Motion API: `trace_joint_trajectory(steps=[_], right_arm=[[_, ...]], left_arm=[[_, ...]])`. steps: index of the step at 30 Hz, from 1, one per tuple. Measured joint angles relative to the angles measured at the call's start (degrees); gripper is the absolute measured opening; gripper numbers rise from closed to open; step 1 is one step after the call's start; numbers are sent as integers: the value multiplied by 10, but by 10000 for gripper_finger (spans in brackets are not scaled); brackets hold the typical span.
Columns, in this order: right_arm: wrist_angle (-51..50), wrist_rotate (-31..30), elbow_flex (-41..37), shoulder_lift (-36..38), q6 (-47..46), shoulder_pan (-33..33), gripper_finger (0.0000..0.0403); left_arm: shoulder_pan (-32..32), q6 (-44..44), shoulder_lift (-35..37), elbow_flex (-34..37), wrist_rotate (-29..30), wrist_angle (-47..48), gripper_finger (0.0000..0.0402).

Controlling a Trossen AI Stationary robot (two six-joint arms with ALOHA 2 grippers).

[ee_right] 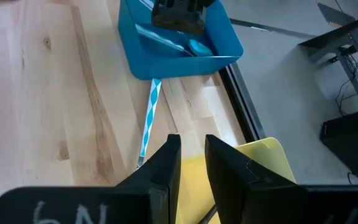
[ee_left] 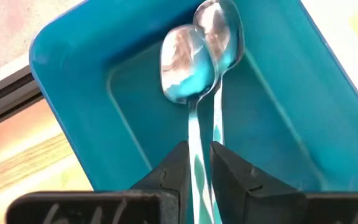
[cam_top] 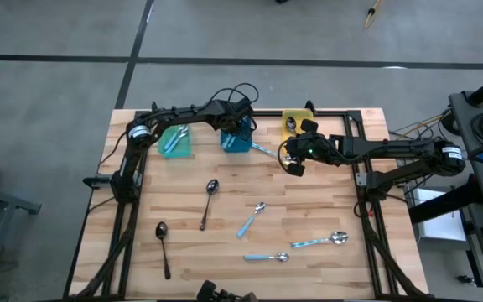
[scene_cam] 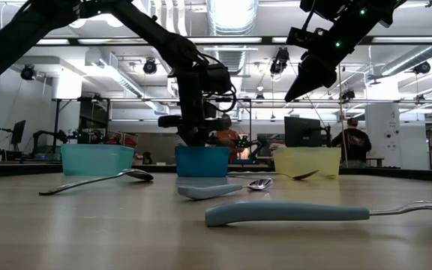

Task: Sort silverware by color (type)
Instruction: Put the white-blue spoon into the blue bin, then put the black spoon into the yellow bin

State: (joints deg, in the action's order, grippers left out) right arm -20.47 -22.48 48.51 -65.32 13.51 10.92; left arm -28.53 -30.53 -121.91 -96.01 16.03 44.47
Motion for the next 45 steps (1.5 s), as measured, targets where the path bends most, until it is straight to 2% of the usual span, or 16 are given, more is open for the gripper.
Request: trace_joint_trajectory(steps=[8, 14, 18, 24, 27, 32, 38, 45], right_arm=[[0, 0, 0, 0, 0, 0, 63], [4, 0, 1, 0, 0, 0, 63], [33, 0, 1, 0, 1, 0, 63], [89, 23, 1, 0, -7, 0, 63], [89, 50, 1, 0, -28, 0, 63], [83, 51, 1, 0, -104, 0, 63], [78, 66, 1, 0, -195, -2, 63], [83, 66, 1, 0, -287, -3, 63]], left_arm=[[2, 9, 2, 0, 0, -1, 73], [22, 41, 38, 0, 0, 11, 77], [54, 74, 77, 0, 3, 42, 77], [126, 114, 136, 24, 42, 72, 77], [158, 107, 180, 71, 44, 72, 77], [194, 76, 275, 194, 46, 49, 77], [227, 56, 399, 349, 46, -57, 77], [273, 49, 491, 492, 45, -164, 78]])
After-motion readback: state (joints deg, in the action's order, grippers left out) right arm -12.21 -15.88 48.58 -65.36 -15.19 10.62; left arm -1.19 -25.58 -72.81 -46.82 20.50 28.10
